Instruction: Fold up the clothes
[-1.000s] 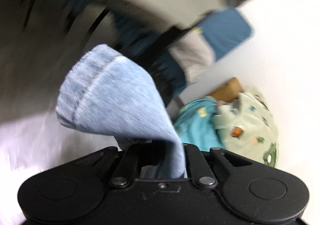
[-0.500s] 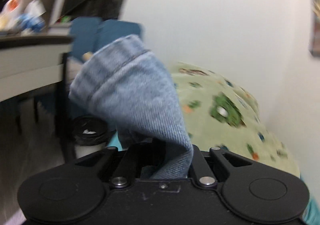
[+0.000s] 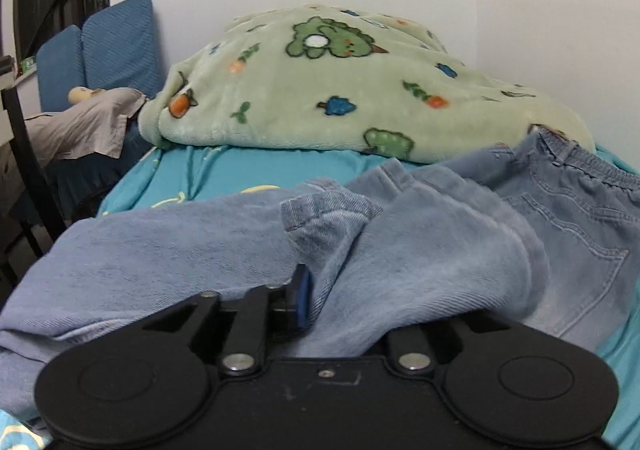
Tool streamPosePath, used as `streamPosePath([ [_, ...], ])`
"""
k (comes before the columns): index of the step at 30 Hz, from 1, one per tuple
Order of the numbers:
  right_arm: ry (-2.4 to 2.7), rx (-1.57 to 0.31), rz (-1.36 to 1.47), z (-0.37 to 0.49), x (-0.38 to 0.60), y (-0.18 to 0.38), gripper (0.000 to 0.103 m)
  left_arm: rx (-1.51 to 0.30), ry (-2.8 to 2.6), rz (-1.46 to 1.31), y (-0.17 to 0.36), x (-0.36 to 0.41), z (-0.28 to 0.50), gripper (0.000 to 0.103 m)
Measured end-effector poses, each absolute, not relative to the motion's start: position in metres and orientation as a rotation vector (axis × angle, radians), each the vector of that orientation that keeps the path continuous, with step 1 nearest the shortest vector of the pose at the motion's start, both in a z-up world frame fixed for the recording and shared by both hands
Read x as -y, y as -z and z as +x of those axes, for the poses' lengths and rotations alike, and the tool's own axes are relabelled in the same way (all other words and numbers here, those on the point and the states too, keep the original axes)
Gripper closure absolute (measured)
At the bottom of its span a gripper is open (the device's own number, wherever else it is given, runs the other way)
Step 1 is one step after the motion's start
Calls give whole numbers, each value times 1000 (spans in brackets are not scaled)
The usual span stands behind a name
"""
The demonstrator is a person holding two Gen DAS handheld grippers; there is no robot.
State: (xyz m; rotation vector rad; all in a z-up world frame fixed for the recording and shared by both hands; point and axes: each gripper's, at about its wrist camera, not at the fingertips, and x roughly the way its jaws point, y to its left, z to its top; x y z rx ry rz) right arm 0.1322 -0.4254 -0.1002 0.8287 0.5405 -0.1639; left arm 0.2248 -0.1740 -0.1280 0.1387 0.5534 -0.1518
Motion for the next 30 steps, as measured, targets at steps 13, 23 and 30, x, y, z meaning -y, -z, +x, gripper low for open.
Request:
streamPosePath([
  [13,-37,-510,775,140,395,100,51,-630,314,76,57,122,170,47],
  [23,-227,-461,648,154,343,89,51,-575,220,-23,12,52,123,38],
  [30,-280,-506,528,197,292,100,51,-601,205,-60,19,33,135,38],
])
